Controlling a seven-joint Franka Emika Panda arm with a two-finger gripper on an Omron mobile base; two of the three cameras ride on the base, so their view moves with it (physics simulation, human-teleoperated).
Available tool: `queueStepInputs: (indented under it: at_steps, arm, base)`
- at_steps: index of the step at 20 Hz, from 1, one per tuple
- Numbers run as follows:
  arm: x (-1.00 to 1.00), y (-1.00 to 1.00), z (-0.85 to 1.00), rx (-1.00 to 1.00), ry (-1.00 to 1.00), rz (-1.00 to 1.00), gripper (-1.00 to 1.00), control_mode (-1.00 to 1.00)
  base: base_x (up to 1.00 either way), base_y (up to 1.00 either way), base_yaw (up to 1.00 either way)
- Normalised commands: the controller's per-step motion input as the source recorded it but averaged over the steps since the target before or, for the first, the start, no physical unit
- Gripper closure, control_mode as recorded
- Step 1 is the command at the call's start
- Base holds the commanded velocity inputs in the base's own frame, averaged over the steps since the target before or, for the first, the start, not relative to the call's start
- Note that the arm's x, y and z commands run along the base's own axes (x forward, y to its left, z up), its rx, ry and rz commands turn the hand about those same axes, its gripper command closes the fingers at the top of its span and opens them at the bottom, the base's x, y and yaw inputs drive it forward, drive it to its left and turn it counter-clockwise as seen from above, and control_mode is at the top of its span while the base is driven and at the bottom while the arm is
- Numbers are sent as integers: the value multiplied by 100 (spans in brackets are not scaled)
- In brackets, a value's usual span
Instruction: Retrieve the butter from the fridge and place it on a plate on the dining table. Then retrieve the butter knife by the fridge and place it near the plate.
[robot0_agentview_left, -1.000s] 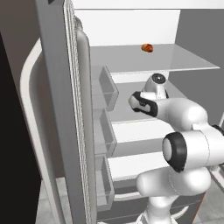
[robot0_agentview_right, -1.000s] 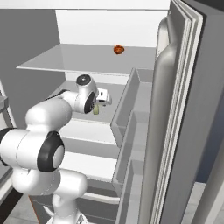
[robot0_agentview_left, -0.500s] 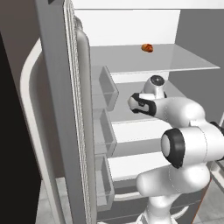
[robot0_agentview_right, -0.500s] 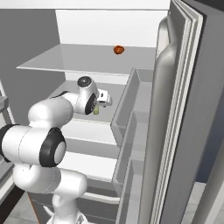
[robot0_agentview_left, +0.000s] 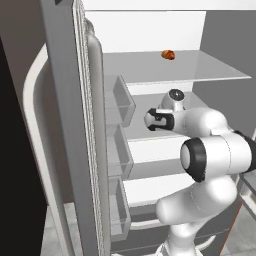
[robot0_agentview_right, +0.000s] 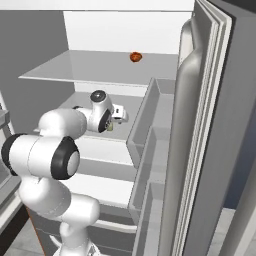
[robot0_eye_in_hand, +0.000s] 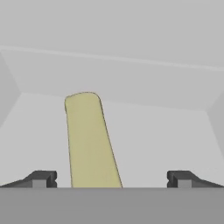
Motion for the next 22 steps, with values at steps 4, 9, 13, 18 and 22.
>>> queueStepInputs:
  at_steps: [4,9,13,18,22]
  arm:
    - [12,3,-21,0,4,2,-100,-100]
    - [11,2,-23,0,10,2,100,-100]
    - [1,0,-14,0,6,2,100,-100]
    - [0,0,0,0,2,0,100,-100]
    - [0,0,0,0,0,0,100,-100]
  base:
    - [0,0,0]
    - [0,0,0]
    - [0,0,0]
    - [0,0,0]
    - [0,0,0]
